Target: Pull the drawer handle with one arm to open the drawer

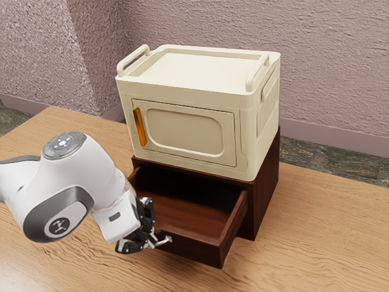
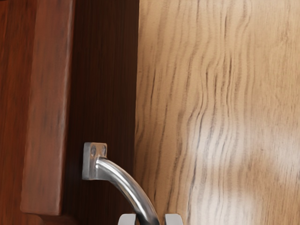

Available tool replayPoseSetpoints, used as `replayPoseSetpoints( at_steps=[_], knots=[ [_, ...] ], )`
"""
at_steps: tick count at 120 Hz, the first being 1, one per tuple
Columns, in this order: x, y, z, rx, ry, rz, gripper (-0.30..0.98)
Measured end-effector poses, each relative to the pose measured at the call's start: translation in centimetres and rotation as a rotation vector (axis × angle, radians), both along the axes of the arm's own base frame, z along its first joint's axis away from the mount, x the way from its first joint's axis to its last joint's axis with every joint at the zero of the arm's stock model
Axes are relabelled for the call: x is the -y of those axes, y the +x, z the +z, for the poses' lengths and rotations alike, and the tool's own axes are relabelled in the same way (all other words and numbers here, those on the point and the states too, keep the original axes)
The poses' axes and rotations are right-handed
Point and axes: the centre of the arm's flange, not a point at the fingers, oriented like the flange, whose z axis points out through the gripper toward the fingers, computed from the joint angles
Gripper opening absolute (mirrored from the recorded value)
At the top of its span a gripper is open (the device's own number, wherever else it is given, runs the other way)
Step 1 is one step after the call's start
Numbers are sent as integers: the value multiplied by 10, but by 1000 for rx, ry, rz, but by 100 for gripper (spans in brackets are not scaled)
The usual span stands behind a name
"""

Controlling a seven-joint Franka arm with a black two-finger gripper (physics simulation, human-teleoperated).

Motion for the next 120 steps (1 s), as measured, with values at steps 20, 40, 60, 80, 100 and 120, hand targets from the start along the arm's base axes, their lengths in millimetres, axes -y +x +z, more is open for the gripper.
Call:
replayPoseSetpoints(
  at_steps=[20,40,60,80,100,120],
  knots=[
    [3,-3,-1,-15,9,-9,12],
    [31,1,55,30,-37,-32,20],
    [21,42,152,-55,-68,67,25],
    [-68,109,184,-221,-48,249,45],
    [-129,136,222,-279,-21,424,58],
    [-150,148,272,-222,20,556,64]
  ],
)
